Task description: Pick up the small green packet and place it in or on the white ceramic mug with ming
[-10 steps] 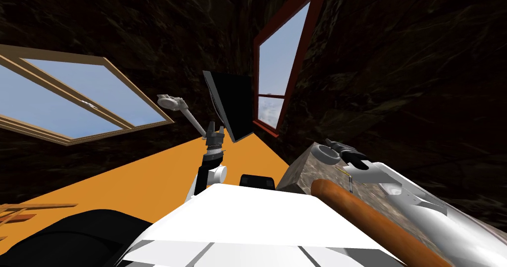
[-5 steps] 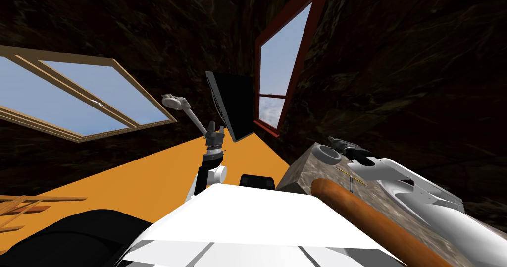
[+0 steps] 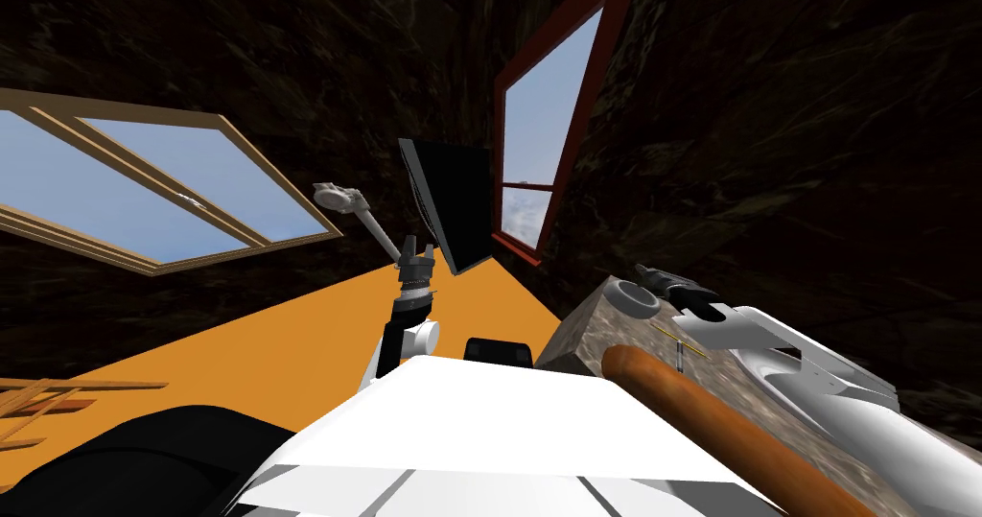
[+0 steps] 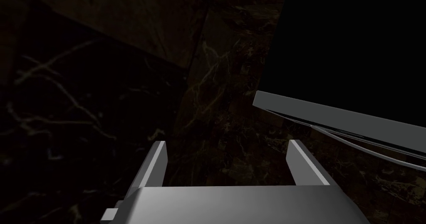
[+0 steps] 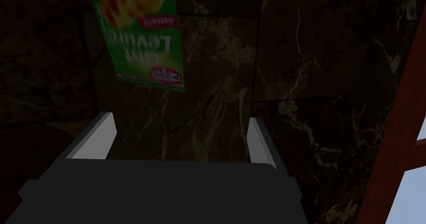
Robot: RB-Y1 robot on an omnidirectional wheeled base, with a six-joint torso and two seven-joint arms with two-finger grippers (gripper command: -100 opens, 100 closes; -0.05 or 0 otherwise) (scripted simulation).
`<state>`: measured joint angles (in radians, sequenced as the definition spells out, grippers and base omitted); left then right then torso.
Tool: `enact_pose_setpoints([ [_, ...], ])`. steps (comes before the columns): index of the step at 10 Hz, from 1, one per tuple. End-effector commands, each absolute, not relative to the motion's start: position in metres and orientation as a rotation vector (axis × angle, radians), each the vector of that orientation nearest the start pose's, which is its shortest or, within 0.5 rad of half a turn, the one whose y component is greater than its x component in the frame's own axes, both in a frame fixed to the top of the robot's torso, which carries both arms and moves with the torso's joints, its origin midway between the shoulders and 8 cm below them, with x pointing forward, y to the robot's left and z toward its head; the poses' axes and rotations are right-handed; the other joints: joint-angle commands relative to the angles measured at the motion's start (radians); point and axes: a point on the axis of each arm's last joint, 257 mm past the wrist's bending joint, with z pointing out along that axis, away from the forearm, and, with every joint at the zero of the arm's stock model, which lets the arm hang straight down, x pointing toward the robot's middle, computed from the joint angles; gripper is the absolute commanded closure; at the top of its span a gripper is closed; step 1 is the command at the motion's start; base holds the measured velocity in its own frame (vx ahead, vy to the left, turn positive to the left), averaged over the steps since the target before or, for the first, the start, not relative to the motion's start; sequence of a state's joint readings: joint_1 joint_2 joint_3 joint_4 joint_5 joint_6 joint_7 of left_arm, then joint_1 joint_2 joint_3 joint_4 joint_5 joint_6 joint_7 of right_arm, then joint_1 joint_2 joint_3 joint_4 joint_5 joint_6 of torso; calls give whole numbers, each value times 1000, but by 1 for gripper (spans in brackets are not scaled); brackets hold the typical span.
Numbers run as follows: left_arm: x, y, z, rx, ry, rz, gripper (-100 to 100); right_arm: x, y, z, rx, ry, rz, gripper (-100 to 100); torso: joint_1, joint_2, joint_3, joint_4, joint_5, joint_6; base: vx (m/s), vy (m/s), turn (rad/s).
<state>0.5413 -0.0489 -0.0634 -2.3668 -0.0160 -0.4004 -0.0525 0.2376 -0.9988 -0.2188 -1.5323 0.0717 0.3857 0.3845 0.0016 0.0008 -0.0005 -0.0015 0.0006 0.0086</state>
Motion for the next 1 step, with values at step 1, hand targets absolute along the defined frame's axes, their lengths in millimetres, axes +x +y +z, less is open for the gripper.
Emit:
enact_pose_setpoints([
  [1,343,267,31,-711,628,-1278,0,430,-678,-153,555,1727,-387,0,0,0,0,0,0,0,0,0,0],
])
